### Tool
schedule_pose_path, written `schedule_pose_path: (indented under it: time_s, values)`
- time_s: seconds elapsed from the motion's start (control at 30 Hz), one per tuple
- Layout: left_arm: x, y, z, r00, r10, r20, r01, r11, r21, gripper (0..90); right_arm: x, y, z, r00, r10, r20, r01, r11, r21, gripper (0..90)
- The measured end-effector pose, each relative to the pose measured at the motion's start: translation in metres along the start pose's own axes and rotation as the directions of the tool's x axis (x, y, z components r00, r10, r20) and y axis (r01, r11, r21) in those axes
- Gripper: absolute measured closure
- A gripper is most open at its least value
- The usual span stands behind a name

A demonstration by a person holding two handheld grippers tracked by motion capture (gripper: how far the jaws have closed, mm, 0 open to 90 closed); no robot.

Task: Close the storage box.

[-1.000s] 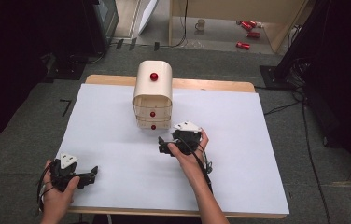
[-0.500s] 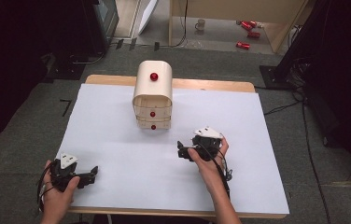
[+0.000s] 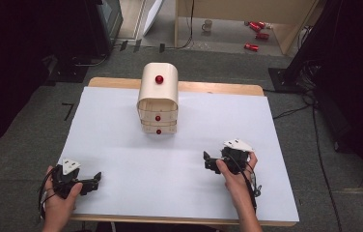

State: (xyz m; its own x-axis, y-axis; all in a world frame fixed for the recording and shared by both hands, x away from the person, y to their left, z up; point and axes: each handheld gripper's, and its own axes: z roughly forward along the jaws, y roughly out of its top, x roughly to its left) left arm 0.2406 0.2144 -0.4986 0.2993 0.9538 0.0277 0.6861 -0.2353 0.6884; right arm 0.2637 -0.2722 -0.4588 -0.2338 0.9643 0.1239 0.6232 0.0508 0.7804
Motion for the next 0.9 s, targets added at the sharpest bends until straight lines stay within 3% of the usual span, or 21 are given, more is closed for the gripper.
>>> schedule_pose_path:
  time_s: [0.5,0.9]
  values:
    - [0.000,0.000,0.000,1.0000,0.000,-0.001,0.000,1.0000,0.000,0.0,-0.048,-0.025,-0.024,0.9960,0.040,0.080,-0.040,0.999,0.009,0.0]
    - [0.000,0.000,0.000,1.0000,0.000,0.000,0.000,1.0000,0.000,0.0,-0.085,-0.048,-0.041,0.9858,0.098,0.136,-0.102,0.995,0.019,0.0]
